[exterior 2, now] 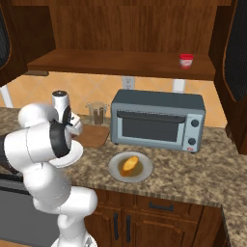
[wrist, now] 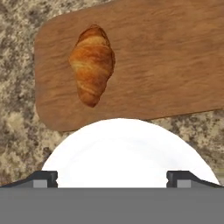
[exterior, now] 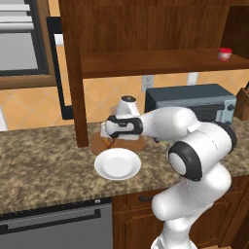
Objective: From the different types of pastries on the counter, select a croissant and place it on the cutting board. Then retrieve a jar of jam from the cabinet and place it alongside the croissant on the cutting board.
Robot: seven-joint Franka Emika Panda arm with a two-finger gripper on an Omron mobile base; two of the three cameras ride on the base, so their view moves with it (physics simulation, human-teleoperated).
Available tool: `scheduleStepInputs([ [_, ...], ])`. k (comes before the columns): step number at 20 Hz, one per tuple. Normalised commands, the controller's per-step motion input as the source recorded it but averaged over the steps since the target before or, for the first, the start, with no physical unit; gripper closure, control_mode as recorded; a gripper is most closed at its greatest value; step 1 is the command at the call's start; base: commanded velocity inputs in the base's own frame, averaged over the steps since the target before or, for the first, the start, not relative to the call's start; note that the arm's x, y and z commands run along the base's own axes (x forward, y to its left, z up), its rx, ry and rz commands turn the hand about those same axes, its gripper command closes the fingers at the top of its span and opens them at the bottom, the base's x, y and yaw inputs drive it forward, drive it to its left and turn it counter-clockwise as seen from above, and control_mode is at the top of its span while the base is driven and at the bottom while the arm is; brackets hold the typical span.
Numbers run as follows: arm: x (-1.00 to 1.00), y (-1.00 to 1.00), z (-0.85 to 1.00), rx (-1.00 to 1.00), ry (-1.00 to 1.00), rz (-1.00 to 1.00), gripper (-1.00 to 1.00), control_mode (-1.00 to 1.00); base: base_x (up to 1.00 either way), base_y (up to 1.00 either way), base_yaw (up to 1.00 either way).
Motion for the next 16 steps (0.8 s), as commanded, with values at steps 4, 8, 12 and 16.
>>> scheduleStepInputs([
  [4,-0.58,-0.62,0.00,0.00,0.00,-0.02,-1.00,-1.00,0.00,0.00,0.00],
  [8,-0.36,-0.64,0.00,-0.07,-0.06,0.00,-1.00,-1.00,0.00,0.00,0.00],
  [12,0.04,-0.47,0.05,-0.02,-0.05,0.00,-1.00,-1.00,0.00,0.00,0.00],
  [16,0.00,-0.58,0.31,-0.05,-0.03,0.00,-1.00,-1.00,0.00,0.00,0.00],
])
